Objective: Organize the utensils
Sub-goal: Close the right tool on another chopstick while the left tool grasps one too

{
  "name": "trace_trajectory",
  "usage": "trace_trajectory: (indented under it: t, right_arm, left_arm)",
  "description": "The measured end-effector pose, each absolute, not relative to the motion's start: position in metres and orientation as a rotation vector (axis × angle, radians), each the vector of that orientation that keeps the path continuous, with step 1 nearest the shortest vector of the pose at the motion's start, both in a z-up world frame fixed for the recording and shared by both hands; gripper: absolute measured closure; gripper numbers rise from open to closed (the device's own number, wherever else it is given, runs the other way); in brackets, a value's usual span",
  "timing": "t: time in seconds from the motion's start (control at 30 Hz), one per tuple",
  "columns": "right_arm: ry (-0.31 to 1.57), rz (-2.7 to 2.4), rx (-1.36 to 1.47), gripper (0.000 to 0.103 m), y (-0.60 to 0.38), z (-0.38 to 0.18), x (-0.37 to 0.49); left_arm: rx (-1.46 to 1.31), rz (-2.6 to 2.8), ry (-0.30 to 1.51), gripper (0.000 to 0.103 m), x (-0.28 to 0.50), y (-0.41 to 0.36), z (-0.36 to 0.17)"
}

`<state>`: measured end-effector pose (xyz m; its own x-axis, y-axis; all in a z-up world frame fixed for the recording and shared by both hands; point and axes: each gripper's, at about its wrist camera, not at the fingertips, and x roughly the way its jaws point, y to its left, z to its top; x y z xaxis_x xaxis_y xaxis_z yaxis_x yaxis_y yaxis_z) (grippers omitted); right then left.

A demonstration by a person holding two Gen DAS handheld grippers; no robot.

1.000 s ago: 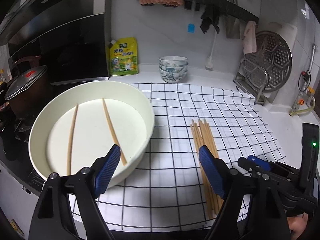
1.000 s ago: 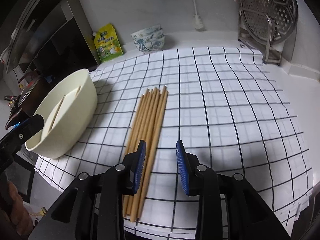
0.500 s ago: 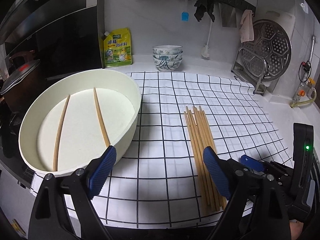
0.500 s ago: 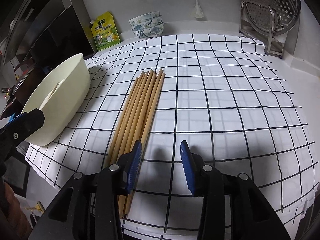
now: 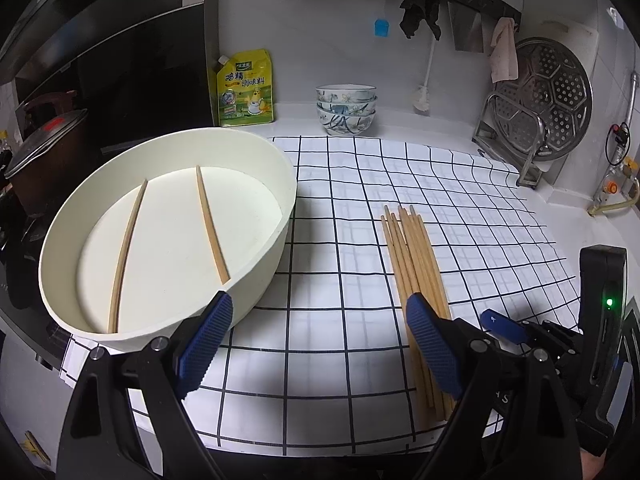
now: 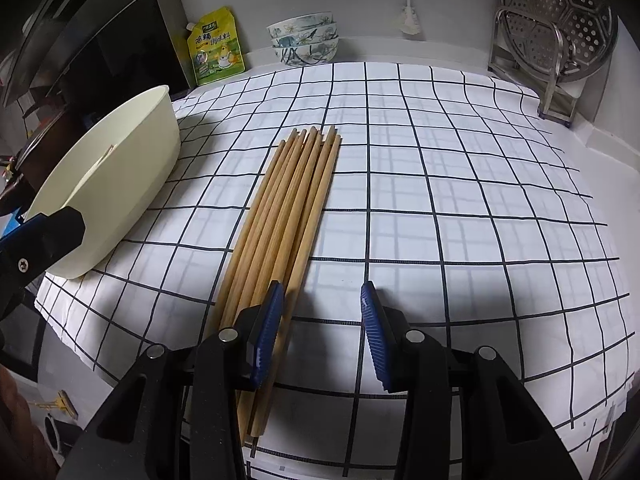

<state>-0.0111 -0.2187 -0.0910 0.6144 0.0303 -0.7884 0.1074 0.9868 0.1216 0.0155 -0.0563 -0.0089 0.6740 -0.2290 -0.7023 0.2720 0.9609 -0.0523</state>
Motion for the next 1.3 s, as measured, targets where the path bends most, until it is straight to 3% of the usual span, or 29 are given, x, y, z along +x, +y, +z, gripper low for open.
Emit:
trace_trajectory:
  t: [1.3]
  right_arm:
    - [0.902,-0.099,0.206,0.062,-0.272,-0.094,-0.026]
  left_arm:
    - [0.153,-0.304,0.945,0.015,0.038,-0.105,-0.073]
